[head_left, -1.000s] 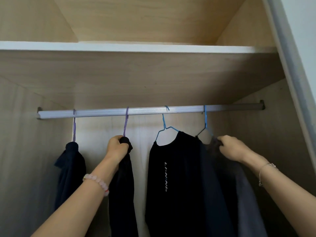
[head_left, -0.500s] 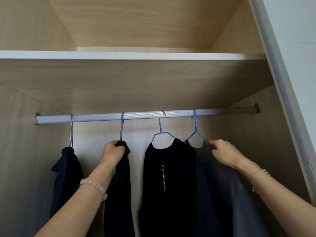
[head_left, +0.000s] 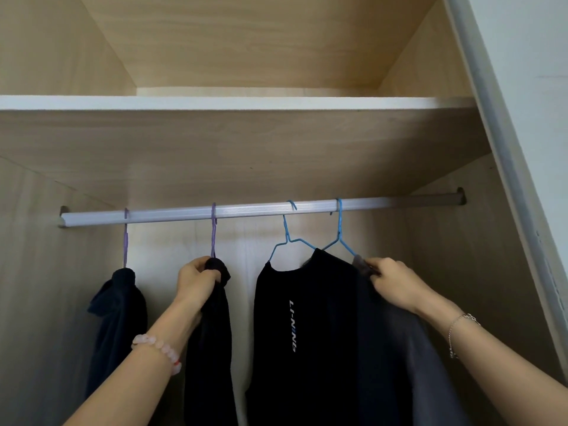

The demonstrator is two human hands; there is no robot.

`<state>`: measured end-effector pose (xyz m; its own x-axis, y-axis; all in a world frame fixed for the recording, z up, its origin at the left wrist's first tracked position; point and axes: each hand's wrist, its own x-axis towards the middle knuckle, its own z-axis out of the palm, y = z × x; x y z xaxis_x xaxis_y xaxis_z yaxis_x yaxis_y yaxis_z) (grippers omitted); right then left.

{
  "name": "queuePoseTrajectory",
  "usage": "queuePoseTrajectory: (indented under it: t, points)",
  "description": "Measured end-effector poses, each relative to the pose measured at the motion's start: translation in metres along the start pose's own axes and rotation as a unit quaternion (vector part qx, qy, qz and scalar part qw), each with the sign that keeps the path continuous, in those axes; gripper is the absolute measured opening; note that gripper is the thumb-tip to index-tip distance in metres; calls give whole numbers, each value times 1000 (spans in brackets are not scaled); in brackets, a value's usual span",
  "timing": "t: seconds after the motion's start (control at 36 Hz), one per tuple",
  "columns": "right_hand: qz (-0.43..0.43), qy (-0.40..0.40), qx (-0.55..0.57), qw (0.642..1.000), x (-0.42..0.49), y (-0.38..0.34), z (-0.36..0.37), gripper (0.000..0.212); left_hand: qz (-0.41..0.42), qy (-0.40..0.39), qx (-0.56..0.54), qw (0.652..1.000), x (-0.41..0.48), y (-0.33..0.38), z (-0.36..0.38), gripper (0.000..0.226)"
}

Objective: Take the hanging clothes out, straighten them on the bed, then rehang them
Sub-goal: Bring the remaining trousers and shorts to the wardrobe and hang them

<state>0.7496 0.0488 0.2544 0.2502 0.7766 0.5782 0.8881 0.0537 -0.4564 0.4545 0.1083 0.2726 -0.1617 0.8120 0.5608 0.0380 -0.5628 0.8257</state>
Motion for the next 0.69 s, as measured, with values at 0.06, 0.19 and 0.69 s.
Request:
queuePoseTrajectory:
  t: [0.06, 0.19, 0.69]
  points:
    - [5, -3, 1, 1000, 0, 1, 1, 36, 4, -8, 4, 1000, -2, 0, 1, 37]
    - [15, -4, 0, 1000, -4, 0, 2, 37, -11, -26, -3, 1000, -4, 0, 0, 28]
    - [-184, 213, -28, 959, -138, 6, -21, 41, 386, 27, 165, 907, -120, -13, 1, 35]
